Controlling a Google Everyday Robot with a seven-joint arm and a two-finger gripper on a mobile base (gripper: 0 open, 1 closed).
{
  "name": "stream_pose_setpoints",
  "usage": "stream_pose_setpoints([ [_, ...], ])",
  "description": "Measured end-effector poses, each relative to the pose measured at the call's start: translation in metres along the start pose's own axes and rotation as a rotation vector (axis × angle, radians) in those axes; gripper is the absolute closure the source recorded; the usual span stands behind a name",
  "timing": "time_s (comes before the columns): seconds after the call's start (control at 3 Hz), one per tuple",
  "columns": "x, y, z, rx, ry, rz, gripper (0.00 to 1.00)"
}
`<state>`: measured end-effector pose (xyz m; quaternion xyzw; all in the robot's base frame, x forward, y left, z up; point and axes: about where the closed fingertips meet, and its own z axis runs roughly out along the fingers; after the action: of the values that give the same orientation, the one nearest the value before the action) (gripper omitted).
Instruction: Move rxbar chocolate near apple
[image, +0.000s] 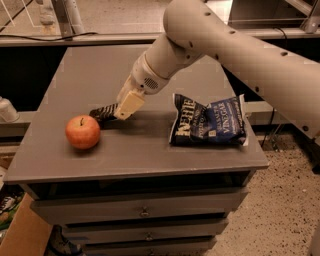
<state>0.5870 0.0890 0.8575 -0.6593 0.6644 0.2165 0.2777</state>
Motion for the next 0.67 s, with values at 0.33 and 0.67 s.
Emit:
stream_pose_setpoints([
  [0.33,-0.0003,0.0004,-0.0009,-0.002,0.005,-0.006,0.29],
  [0.67,-0.0007,0.0001,-0.0015,-0.002,0.009,-0.011,0.06],
])
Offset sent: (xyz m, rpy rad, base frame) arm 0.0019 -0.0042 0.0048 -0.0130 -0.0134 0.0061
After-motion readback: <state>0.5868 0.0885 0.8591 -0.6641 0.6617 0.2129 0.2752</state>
